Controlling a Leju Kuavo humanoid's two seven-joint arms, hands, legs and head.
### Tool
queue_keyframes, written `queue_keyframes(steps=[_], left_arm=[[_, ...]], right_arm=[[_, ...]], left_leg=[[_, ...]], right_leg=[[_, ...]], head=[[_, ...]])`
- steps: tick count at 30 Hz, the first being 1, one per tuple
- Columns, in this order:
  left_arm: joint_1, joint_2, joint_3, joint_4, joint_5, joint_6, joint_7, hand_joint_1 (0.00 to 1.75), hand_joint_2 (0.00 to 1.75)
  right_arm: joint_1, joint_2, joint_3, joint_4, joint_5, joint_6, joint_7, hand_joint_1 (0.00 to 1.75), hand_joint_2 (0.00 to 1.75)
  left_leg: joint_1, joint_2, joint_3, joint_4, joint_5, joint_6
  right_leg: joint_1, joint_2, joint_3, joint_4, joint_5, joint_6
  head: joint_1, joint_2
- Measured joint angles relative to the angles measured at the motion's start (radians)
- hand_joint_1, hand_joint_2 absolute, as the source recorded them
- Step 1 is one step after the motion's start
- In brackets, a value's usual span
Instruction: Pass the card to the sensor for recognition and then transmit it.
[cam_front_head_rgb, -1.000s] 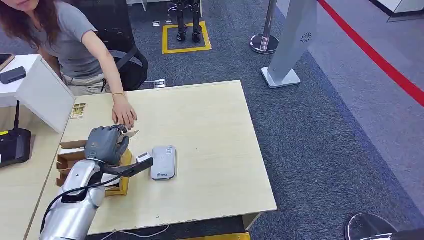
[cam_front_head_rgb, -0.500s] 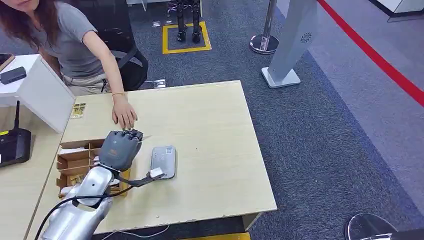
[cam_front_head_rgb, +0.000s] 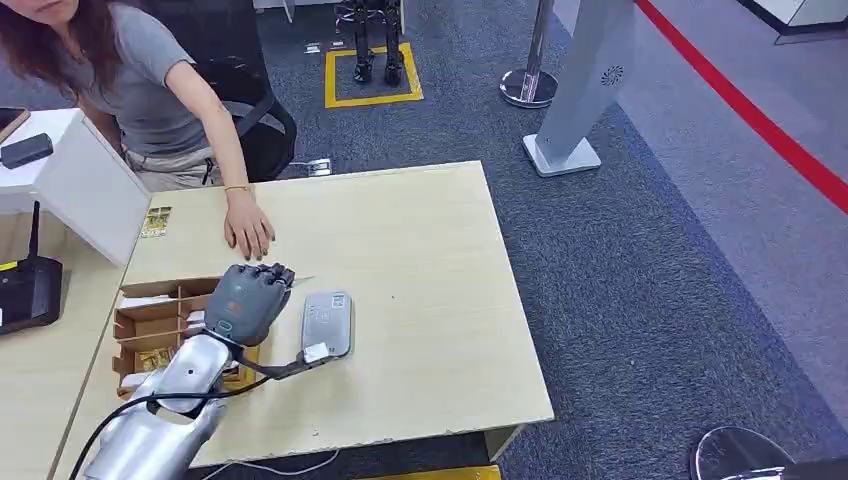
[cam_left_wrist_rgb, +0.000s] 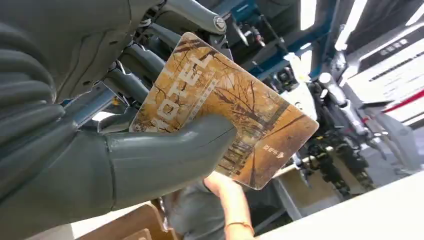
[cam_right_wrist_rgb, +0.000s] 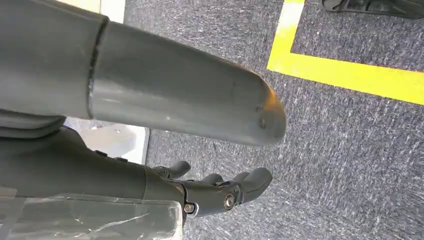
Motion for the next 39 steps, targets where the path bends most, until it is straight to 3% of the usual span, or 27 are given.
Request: queue_keyframes(steps=[8,20,39], left_arm=[[0.002,-0.023,0.009,0.075,0.032,-0.028,-0.07,1.75,1.75],[0.011,-0.042,0.01,0.124,0.053,-0.028,-0.081,1.75,1.75],[0.035,-0.031,0.01,0.131,0.105,-0.028,-0.134,1.75,1.75]], right_arm=[[-0.001,0.0,0.001,0.0,0.0,-0.002,0.003,0.0,0.0],[-0.002,0.0,0.002,0.0,0.0,-0.006,0.005,0.0,0.0],[-0.008,0.0,0.026,0.0,0.0,-0.01,0.006,0.0,0.0]], left_leg=[[0.0,0.0,0.0,0.0,0.0,0.0],[0.0,0.0,0.0,0.0,0.0,0.0],[0.0,0.0,0.0,0.0,0.0,0.0]], right_leg=[[0.0,0.0,0.0,0.0,0.0,0.0],[0.0,0.0,0.0,0.0,0.0,0.0],[0.0,0.0,0.0,0.0,0.0,0.0]], head=[[0.0,0.0],[0.0,0.0],[0.0,0.0]])
